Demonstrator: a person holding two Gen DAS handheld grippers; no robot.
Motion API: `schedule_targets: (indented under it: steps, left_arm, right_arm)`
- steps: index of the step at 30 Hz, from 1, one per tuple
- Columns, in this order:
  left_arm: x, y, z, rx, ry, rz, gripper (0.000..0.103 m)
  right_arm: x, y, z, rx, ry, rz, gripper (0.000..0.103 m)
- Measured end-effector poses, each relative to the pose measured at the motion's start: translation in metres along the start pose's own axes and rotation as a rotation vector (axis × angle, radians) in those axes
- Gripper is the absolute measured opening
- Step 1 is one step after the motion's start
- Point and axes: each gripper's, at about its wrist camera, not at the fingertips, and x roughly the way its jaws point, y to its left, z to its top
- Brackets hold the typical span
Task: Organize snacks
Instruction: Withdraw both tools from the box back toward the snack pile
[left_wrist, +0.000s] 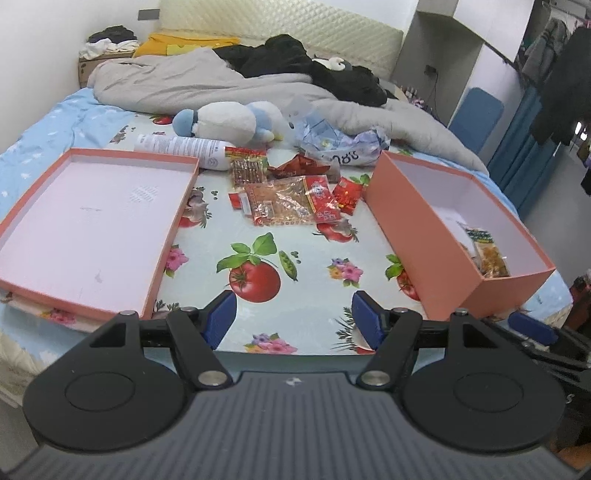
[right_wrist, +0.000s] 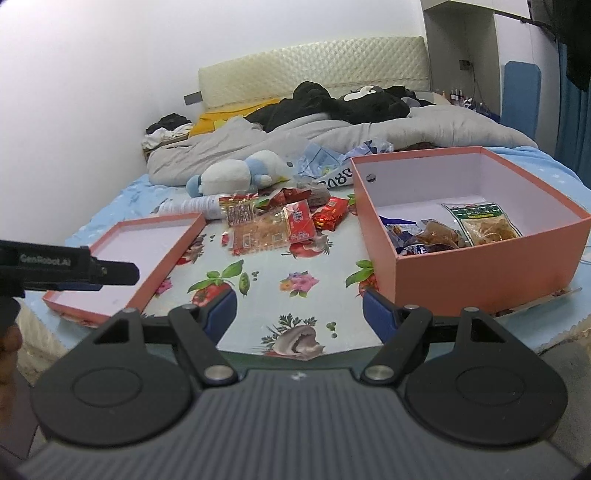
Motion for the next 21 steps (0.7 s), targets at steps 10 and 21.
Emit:
schedule_targets:
  steps: [10,21]
  left_arm:
    - [0.042,0.007,0.017,0.007,0.015,0.001,0.074]
    - [0.099,0.028,0.042,-0.014,0.027,0.002,0.074]
  right_arm:
    - [0.029,0.007,0.011,0.008,-0.038,-0.053,0.076]
    - [0.088,0.034,0.01,-0.074,-0.045,-0.07,0.076]
